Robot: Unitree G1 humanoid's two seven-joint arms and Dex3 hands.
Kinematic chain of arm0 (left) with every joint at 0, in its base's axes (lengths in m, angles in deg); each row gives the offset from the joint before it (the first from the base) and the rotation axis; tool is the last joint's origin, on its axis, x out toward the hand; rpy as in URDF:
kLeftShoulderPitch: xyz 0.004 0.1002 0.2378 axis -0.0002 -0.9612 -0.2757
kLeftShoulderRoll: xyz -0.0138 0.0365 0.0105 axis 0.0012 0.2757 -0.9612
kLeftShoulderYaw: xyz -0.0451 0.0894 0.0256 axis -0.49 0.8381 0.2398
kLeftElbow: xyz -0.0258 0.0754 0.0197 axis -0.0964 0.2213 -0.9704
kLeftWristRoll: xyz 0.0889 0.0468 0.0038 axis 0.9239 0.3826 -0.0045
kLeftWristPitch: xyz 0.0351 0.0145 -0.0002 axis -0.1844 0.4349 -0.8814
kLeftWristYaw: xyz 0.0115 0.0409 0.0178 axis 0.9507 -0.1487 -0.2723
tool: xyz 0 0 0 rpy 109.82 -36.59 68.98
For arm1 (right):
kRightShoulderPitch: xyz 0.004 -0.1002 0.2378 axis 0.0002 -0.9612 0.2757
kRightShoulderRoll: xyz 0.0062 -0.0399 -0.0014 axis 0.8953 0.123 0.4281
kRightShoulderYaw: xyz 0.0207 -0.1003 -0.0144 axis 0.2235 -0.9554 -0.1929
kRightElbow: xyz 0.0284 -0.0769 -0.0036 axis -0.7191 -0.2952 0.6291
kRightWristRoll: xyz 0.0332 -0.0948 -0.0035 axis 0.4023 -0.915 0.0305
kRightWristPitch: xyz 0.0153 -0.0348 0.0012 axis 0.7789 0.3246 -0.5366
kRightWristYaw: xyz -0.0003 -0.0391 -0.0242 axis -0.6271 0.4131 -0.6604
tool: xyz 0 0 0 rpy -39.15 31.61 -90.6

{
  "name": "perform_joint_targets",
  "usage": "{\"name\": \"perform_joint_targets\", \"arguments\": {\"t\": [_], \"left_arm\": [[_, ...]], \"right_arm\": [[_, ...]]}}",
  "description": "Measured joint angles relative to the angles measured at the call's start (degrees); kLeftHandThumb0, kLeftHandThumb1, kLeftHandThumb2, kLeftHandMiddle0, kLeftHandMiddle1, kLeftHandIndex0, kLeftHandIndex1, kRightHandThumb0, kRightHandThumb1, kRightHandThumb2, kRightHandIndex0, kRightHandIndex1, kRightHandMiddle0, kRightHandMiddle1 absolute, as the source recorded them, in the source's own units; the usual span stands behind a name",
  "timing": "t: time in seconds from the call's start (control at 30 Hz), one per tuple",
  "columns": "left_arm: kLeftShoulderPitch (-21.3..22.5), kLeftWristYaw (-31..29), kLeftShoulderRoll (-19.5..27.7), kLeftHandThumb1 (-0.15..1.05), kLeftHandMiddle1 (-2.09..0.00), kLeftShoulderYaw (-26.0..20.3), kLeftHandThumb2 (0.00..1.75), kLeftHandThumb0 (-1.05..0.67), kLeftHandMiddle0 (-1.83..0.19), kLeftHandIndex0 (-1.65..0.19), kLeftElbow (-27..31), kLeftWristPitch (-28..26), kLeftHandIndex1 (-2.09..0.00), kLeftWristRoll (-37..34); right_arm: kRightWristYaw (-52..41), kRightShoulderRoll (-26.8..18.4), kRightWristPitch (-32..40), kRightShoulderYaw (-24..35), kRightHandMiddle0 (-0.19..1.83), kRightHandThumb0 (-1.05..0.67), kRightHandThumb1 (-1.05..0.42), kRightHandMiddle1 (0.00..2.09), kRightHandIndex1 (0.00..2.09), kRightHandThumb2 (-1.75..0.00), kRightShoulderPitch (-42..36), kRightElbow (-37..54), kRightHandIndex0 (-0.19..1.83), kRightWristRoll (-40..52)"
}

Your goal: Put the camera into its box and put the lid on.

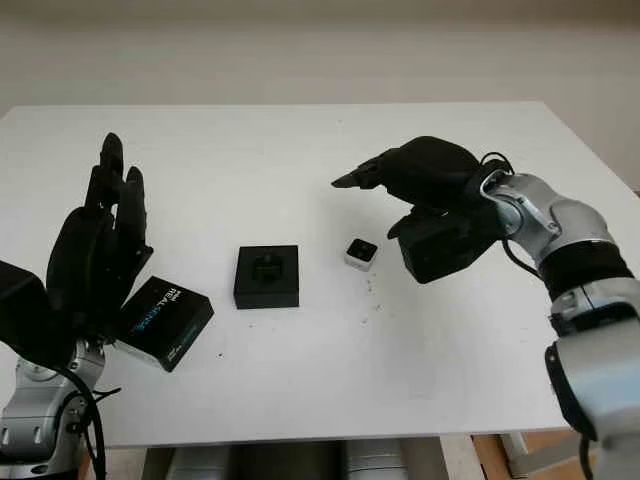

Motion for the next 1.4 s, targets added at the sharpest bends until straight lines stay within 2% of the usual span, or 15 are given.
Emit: {"name": "perform_joint_targets", "arguments": {"t": [0.27,0.63,1.4], "left_arm": [[0.1,0.06,0.19,1.05,0.0,0.01,0.66,-0.81,0.19,0.19,0.0,-0.33,0.0,0.27],[0.09,0.0,0.36,1.05,0.0,-0.04,0.66,-0.82,0.19,0.19,0.0,-0.53,0.0,0.24],[0.07,0.35,0.36,1.05,0.0,-0.01,0.66,-0.81,0.19,0.19,0.02,-0.77,0.0,0.31]], "right_arm": [[1.19,-0.07,-1.21,-2.77,0.57,-0.23,-0.79,0.11,0.14,-0.05,0.55,-1.05,0.51,-2.21],[2.8,0.22,-1.41,-5.76,0.56,-0.29,-0.81,0.07,0.11,-0.06,0.64,-2.98,0.51,-4.33],[10.38,2.36,-2.11,-10.12,0.58,-0.3,-0.83,0.08,0.1,-0.06,0.95,-8.25,0.53,-7.62]]}}
